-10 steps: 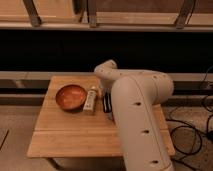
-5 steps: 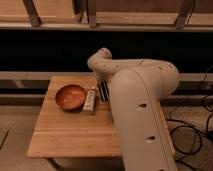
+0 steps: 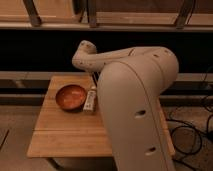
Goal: Place the eraser in the ceramic cup
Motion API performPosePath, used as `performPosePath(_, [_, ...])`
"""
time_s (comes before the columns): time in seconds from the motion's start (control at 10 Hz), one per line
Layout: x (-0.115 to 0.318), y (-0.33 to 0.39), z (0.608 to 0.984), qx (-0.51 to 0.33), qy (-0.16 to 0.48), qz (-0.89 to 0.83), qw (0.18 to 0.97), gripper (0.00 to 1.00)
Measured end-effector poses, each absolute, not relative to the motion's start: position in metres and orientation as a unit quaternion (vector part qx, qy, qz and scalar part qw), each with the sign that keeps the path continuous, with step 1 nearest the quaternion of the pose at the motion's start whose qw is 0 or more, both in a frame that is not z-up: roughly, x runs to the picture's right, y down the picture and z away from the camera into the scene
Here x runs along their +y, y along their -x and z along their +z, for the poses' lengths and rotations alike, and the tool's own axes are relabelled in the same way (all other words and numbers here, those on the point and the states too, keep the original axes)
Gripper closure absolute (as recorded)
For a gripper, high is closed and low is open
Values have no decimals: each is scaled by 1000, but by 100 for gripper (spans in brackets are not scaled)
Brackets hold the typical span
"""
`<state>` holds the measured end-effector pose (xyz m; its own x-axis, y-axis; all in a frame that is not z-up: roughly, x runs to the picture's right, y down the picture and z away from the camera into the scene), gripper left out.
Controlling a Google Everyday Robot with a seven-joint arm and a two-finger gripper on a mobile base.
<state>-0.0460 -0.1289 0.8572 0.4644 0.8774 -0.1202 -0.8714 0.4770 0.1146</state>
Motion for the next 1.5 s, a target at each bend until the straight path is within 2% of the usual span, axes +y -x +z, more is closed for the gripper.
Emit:
performPosePath(0.2, [-156,5,809,92,-98,531,836,100])
performPosePath(0.4, [-173,-49,745,103,-184,560,801,100])
performPosePath(0.7, [-167,-116,684,122,-247,596,755,100])
performPosePath(1.2, [-165,-111,687,118,-245,597,755,100])
performPosePath(1.5, [-189,-76,719,52,-246,603,757,100])
